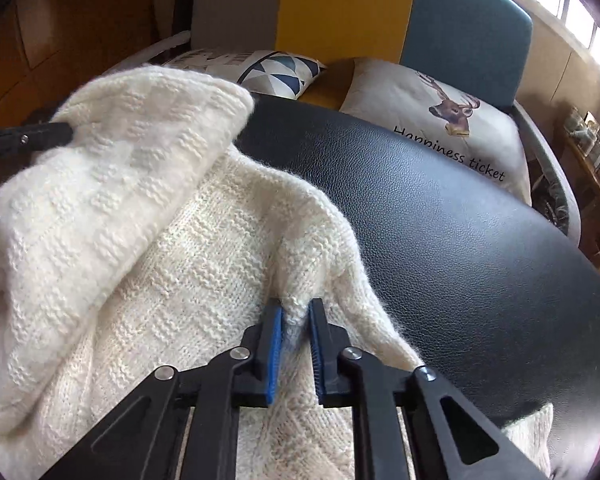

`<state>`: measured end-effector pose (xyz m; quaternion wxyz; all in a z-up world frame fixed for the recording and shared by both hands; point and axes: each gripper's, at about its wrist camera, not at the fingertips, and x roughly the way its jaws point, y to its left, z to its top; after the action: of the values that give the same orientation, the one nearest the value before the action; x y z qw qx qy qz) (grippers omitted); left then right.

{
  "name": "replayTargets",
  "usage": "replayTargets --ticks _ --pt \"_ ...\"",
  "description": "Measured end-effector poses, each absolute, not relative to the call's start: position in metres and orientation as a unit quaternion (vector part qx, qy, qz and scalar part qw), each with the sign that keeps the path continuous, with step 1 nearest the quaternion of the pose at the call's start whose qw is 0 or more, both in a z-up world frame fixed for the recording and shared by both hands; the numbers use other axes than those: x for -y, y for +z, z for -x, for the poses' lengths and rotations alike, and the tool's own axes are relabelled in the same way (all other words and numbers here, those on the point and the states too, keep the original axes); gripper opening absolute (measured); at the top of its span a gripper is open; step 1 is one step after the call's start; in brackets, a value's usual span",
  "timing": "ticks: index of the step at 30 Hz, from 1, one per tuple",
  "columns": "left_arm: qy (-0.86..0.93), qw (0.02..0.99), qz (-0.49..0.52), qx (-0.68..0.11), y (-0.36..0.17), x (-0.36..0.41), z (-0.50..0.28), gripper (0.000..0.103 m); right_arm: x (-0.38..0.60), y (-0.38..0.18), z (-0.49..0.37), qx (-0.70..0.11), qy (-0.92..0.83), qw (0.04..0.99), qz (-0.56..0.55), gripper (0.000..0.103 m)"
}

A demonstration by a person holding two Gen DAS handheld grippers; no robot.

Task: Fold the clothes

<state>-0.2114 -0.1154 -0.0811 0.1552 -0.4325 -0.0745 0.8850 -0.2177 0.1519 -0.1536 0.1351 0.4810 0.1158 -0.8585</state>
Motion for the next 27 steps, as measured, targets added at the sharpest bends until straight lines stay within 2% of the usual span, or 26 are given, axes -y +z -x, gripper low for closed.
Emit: replayTargets --ticks 7,14,17,19,22,24,25,26,27 --pt "0.905 0.089 0.409 0.083 -0.070 0.176 0.190 0.010 -0.176 -0.142 0.224 -0.117 -0.870 0.073 -0.473 0.010" --pt "0.881 0.039 0.464 0.077 -0.115 0.205 0.213 0.011 -0.194 -0.156 0.234 -0.094 -0.865 0.049 -0.491 0.011" --pt "0.876 0.041 0.474 0.082 -0.116 0.206 0.216 0.015 -0.194 -0.155 0.235 -0.083 -0.865 0.055 -0.491 0.016" --pt "0.874 0.048 0.475 0.094 -0.107 0.210 0.214 0.016 -0.204 -0.148 0.235 -0.043 -0.868 0.073 -0.490 0.019" --pt "0.885 0.038 0.451 0.105 -0.081 0.220 0.198 0.022 -0.220 -0.123 0.222 0.019 -0.884 0.100 -0.456 0.020" --pt "0.893 0.045 0.432 0.122 -0.064 0.227 0.177 0.032 -0.227 -0.105 0.207 0.042 -0.891 0.126 -0.435 0.022" --pt "0.894 0.051 0.425 0.132 -0.057 0.231 0.163 0.041 -0.231 -0.100 0.196 0.051 -0.890 0.138 -0.431 0.022" --pt "0.894 0.064 0.422 0.138 -0.053 0.232 0.148 0.046 -0.234 -0.096 0.185 0.060 -0.889 0.149 -0.429 0.022" --pt "0.893 0.078 0.420 0.144 -0.050 0.233 0.133 0.046 -0.238 -0.092 0.173 0.068 -0.888 0.160 -0.427 0.022"
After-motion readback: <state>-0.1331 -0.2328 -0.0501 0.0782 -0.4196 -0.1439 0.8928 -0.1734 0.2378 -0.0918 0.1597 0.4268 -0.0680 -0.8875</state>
